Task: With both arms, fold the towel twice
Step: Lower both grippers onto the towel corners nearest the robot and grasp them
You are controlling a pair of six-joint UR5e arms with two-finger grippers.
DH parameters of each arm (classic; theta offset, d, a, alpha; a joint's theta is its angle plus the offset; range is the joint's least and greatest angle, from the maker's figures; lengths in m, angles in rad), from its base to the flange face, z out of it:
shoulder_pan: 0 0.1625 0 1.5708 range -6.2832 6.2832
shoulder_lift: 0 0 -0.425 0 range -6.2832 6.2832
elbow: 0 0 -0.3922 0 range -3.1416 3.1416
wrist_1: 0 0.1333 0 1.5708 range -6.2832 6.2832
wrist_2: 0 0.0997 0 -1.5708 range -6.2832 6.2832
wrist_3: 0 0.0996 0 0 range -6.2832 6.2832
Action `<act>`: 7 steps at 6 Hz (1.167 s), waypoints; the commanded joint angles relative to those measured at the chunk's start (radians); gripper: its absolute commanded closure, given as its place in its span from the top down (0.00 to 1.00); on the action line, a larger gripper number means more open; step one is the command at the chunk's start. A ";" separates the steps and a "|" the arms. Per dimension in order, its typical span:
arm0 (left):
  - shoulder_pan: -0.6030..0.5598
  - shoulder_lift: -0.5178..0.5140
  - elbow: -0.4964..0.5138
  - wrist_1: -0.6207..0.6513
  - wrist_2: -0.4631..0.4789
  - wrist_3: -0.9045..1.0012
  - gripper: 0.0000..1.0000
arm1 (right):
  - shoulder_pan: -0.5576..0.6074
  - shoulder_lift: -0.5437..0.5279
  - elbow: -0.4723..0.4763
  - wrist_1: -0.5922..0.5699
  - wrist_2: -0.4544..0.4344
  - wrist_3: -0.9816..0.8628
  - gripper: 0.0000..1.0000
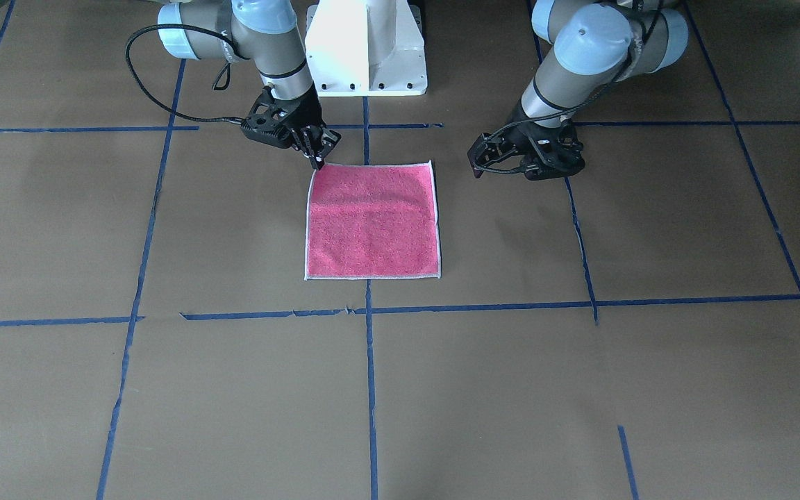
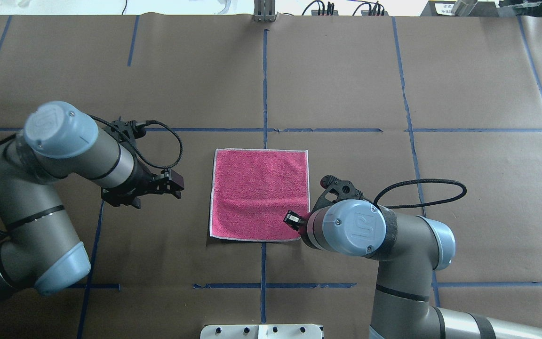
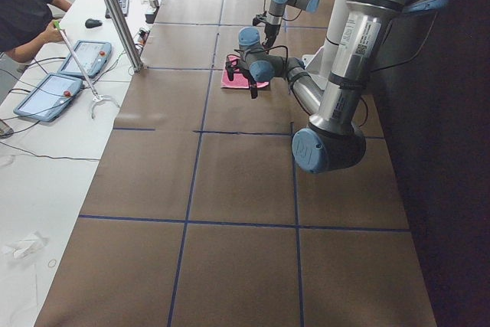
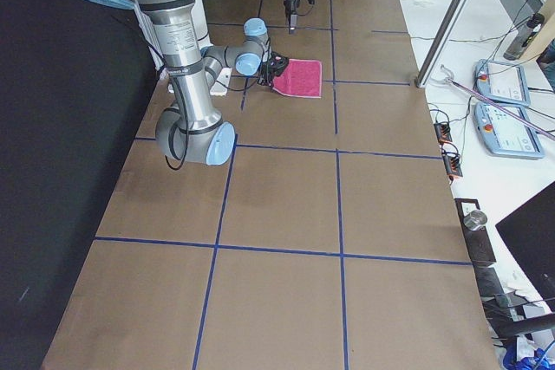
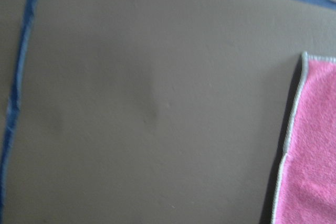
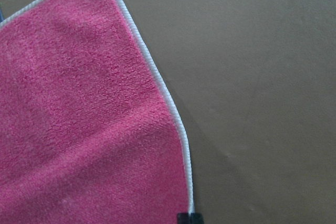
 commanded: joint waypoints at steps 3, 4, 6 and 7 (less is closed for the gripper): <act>0.194 -0.136 0.101 0.003 0.178 -0.187 1.00 | 0.003 -0.006 0.007 0.000 0.006 -0.002 0.01; 0.194 -0.159 0.132 0.003 0.179 -0.187 0.94 | 0.003 -0.006 0.007 0.000 0.006 -0.002 0.01; 0.194 -0.155 0.136 0.002 0.204 -0.186 0.59 | 0.003 -0.006 0.007 0.000 0.006 -0.002 0.02; 0.194 -0.155 0.134 0.001 0.204 -0.186 0.42 | 0.005 -0.006 0.007 0.000 0.006 -0.002 0.02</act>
